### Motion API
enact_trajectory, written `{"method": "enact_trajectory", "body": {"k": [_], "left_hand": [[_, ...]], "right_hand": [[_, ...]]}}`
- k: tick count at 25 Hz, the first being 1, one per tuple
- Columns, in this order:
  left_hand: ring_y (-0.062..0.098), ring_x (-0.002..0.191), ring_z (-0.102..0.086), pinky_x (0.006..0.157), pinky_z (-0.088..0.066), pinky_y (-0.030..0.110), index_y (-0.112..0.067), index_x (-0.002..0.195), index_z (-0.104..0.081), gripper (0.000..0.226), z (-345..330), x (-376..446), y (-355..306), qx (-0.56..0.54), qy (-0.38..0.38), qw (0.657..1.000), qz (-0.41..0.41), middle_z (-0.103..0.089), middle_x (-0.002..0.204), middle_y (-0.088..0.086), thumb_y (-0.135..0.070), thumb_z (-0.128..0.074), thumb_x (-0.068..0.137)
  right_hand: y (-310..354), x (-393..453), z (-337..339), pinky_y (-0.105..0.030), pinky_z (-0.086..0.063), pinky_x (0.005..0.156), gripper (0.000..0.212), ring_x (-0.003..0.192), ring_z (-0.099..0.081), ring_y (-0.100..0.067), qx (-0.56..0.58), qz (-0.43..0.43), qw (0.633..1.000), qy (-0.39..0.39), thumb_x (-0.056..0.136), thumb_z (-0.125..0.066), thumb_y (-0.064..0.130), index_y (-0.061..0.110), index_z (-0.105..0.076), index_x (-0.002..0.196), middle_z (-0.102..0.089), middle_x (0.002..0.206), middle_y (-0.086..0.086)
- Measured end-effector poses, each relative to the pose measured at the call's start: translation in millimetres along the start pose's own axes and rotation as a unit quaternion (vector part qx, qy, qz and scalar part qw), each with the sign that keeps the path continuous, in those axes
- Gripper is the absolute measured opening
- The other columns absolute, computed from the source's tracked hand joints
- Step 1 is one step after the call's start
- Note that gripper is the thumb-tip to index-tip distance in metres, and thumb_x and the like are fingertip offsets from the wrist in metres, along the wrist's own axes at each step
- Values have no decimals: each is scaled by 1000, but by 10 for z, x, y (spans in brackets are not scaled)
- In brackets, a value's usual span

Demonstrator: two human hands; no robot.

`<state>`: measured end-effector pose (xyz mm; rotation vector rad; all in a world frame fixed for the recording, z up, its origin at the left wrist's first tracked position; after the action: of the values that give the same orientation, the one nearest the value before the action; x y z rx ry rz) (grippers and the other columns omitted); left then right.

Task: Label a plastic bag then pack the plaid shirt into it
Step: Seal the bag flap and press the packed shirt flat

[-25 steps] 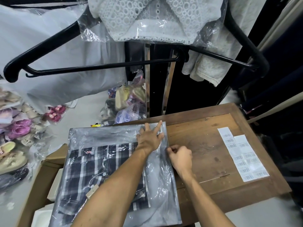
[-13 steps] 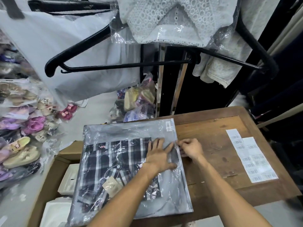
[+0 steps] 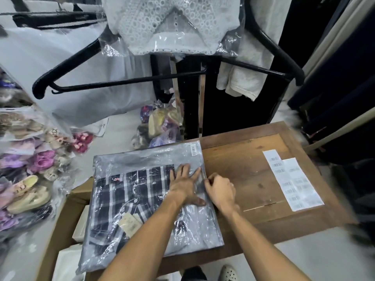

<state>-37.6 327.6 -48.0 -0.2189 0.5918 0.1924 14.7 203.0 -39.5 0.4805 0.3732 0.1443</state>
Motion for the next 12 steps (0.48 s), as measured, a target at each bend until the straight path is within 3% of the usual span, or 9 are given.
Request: {"method": "enact_trajectory", "body": {"k": [7, 12], "left_hand": [[28, 151, 26, 120, 11, 59, -42, 156, 15, 133, -38, 68, 43, 4, 6, 1000, 10, 25, 165, 4, -75, -75, 63], [26, 150, 27, 122, 2, 62, -45, 155, 15, 135, -80, 76, 44, -40, 8, 999, 3, 26, 165, 0, -74, -77, 60]], "right_hand": [[-330, -421, -7, -31, -53, 73, 23, 83, -73, -23, 45, -3, 999, -9, 87, -60, 48, 27, -70, 89, -76, 77, 5], [-442, -601, 0, -26, -47, 71, 24, 84, -73, -15, 58, 0, 998, -11, 88, -63, 50, 30, -74, 92, -77, 82, 11]]}}
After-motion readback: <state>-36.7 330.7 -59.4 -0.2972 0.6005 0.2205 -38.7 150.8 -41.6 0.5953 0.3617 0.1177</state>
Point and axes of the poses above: each hand's wrist, its own x-axis towards the middle knuckle, its own z-axis out of the back of the hand, y = z × x, the point moved 10 cm from there along x, towards the middle knuckle
